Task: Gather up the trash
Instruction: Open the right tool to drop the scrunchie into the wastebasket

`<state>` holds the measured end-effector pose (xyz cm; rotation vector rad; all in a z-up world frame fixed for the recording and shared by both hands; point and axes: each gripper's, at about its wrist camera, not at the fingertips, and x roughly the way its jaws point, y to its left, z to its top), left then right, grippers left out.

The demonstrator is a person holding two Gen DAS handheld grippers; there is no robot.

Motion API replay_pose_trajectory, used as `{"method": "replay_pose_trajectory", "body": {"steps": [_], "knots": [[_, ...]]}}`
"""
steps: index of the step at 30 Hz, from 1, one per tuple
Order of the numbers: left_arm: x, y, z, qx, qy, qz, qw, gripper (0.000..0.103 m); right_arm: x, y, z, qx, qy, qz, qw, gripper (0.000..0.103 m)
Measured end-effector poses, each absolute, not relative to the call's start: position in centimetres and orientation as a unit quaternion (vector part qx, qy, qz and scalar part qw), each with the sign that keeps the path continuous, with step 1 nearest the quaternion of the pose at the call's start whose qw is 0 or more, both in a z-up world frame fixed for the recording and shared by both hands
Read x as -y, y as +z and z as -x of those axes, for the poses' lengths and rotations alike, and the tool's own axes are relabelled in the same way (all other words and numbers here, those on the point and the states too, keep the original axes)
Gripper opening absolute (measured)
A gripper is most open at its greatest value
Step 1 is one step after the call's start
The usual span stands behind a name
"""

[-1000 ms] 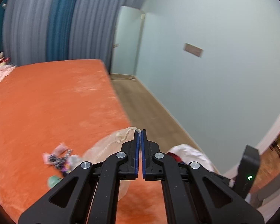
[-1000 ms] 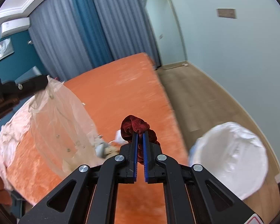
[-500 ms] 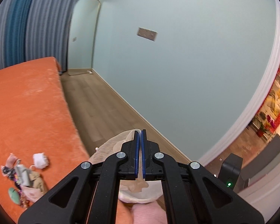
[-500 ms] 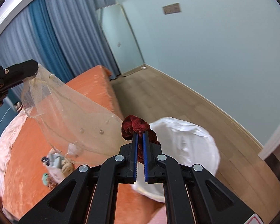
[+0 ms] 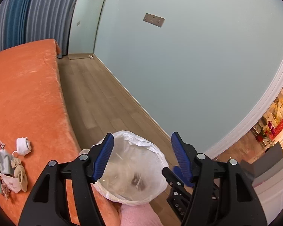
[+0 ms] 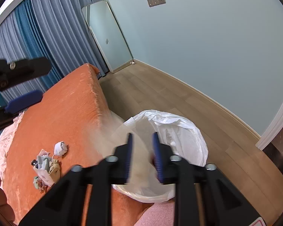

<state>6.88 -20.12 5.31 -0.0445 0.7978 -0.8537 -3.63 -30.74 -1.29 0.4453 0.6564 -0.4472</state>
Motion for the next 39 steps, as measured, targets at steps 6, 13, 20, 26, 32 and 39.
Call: {"method": "replay_pose_trajectory", "body": {"steps": [6, 13, 20, 26, 32, 39], "knots": [[18.5, 4.7, -7.3, -0.374, -0.369, 0.009, 0.851, 0.06, 30.7, -1.0, 4.0, -0.316, -0.212, -0.213, 0.9, 0.042], [16.0, 3.8, -7.7, -0.377, -0.338, 0.01, 0.863, 0.06, 29.1, -0.1, 3.3, -0.318, -0.199, -0.197, 0.906, 0.045], [13.4, 3.4, -7.6, -0.374, -0.312, 0.011, 0.873, 0.06, 27.2, 0.7, 2.8, -0.321, -0.186, -0.179, 0.911, 0.048], [11.3, 3.2, -7.6, -0.375, -0.294, 0.019, 0.879, 0.06, 25.5, 1.2, 2.5, -0.324, -0.174, -0.166, 0.915, 0.05], [9.3, 2.8, -7.5, -0.377, -0.273, 0.02, 0.885, 0.06, 23.6, 1.4, 2.0, -0.328, -0.161, -0.153, 0.918, 0.053], [7.1, 2.0, -7.6, -0.382, -0.249, 0.024, 0.89, 0.06, 21.5, 1.5, 1.2, -0.334, -0.145, -0.137, 0.921, 0.054]]}}
